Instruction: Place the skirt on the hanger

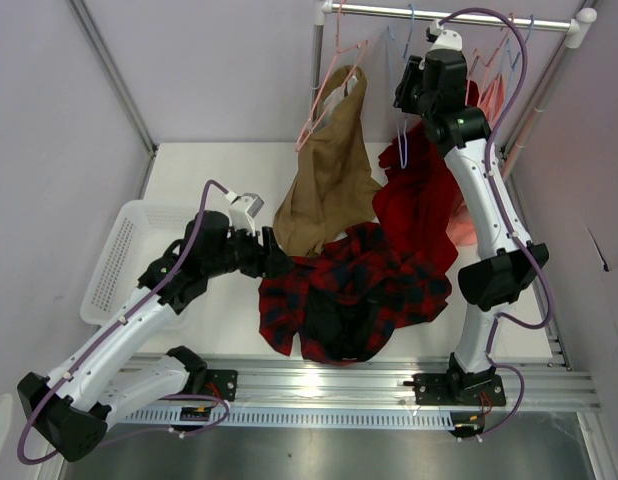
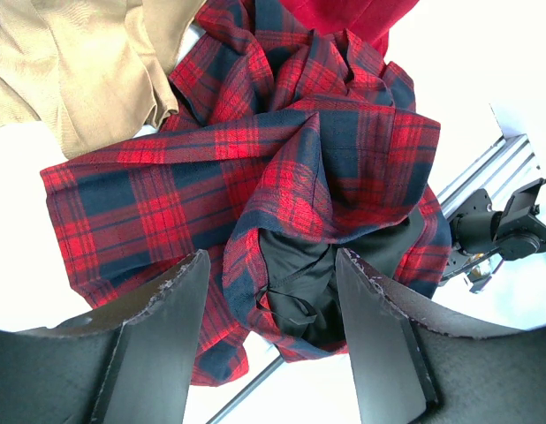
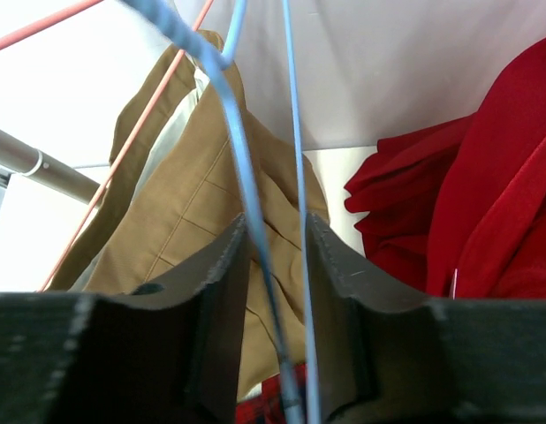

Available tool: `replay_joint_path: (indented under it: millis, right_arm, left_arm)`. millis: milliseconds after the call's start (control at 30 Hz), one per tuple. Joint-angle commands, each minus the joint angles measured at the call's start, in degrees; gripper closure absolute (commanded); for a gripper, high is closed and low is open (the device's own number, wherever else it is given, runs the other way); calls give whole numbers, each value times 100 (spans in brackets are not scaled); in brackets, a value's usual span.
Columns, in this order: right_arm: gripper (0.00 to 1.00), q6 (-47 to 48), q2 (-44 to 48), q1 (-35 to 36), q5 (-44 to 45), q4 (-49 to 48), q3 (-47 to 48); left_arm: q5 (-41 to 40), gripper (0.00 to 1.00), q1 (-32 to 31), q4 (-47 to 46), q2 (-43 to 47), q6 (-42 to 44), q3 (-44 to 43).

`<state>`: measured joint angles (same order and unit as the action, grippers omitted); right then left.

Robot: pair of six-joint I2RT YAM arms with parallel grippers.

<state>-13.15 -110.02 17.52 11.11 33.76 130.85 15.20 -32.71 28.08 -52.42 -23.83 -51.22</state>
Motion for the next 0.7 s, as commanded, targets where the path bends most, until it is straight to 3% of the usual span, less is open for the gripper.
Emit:
replay_joint_path:
  millis: [0, 533, 600, 667]
  right_arm:
    - [66, 111, -20, -20, -92, -273, 266]
    - [72, 268, -28, -12, -4, -423, 345]
    - [78, 269, -64, -20, -21, -405, 415]
    - [90, 304, -99, -38, -48, -396, 476]
  left_arm:
    - [0, 36, 36, -30, 136, 125, -19]
    - [-79, 36, 36, 128, 189, 204, -142]
    - [-70, 36, 28, 137, 180, 213, -143]
    - [-79, 36, 28, 154, 197, 221, -160]
